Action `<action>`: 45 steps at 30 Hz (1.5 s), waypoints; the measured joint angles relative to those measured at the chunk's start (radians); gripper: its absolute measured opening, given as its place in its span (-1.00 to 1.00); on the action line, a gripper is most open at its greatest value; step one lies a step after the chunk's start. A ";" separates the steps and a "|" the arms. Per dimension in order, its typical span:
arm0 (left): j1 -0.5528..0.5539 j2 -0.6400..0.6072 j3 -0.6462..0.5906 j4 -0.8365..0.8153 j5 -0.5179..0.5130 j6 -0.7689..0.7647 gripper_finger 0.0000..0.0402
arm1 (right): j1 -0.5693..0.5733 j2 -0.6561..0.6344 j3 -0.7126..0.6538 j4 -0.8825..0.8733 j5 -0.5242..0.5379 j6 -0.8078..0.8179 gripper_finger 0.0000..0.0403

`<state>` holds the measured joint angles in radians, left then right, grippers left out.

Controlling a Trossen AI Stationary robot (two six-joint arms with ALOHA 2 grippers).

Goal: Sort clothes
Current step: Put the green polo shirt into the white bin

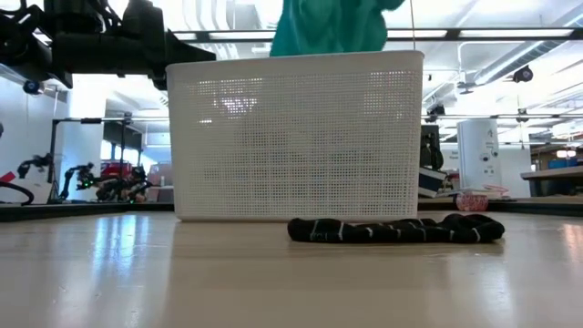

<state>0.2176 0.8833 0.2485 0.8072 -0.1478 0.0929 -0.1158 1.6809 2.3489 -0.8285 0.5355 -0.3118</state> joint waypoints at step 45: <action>-0.002 0.000 0.000 0.006 0.008 -0.005 -1.00 | -0.160 0.318 -0.775 -0.023 -0.723 0.326 -0.96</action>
<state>0.2157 0.8833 0.2485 0.8131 -0.1402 0.0878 -0.2758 1.9987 1.5739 -0.8516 -0.1873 0.0141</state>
